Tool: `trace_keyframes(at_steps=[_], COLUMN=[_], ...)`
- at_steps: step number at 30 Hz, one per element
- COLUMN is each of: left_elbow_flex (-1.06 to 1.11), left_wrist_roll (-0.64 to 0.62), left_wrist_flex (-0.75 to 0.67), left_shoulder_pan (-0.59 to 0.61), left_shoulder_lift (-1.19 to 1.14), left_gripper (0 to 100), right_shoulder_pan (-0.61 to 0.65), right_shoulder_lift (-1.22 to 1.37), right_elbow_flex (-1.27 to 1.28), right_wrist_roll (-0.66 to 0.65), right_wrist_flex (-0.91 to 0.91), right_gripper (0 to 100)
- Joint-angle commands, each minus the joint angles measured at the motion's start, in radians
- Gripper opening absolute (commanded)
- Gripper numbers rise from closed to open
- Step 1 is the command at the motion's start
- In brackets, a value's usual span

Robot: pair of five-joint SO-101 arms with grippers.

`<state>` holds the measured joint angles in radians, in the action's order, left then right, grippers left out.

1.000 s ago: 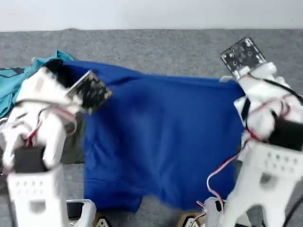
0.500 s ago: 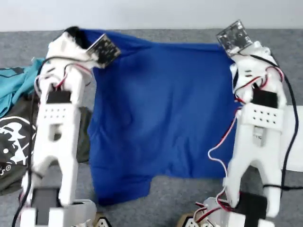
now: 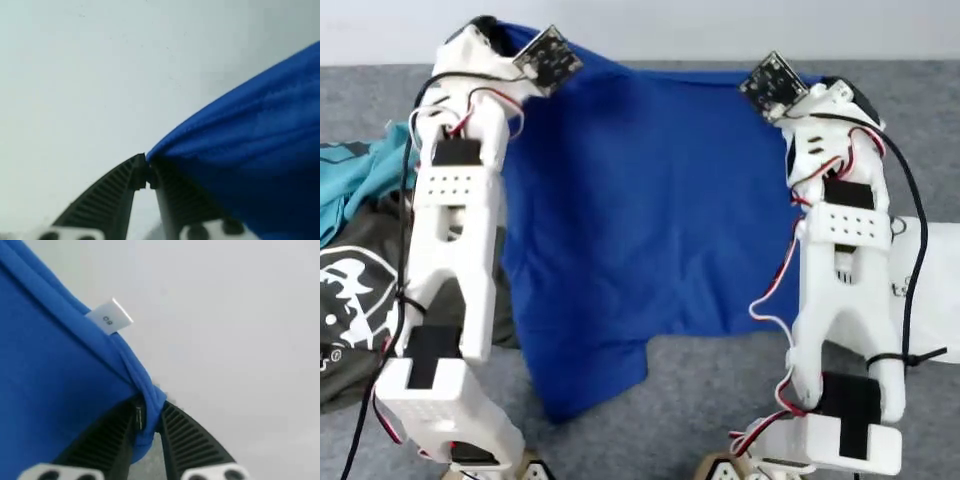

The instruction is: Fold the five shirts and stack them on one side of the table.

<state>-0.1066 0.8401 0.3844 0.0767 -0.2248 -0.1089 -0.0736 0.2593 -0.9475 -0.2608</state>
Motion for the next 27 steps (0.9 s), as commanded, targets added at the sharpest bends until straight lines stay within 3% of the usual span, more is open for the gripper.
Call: trace_keyframes(at_steps=[1,9,19,21,27], left_elbow_flex=[-0.05,-0.048,-0.048,-0.045,0.139], left_wrist_roll=[-0.002,0.002,0.066,0.081,0.127], left_wrist_flex=[0.219,0.832,1.312,1.375,1.372], left_shoulder_pan=[-0.014,-0.063,-0.063,-0.063,-0.048], left_shoulder_lift=[0.058,0.169,0.21,0.215,0.331], left_gripper=[0,0,0,0,0], right_shoulder_pan=[-0.018,-0.022,-0.076,-0.068,-0.062], right_shoulder_lift=[-0.016,-0.018,-0.064,-0.091,-0.116], right_elbow_flex=[-0.006,-0.011,-0.009,-0.008,-0.008], right_wrist_roll=[-0.011,-0.043,-0.043,-0.044,-0.046], right_wrist_flex=[-0.093,-0.426,-0.73,-0.808,-0.993], right_gripper=[1.0,1.0,1.0,1.0,1.0])
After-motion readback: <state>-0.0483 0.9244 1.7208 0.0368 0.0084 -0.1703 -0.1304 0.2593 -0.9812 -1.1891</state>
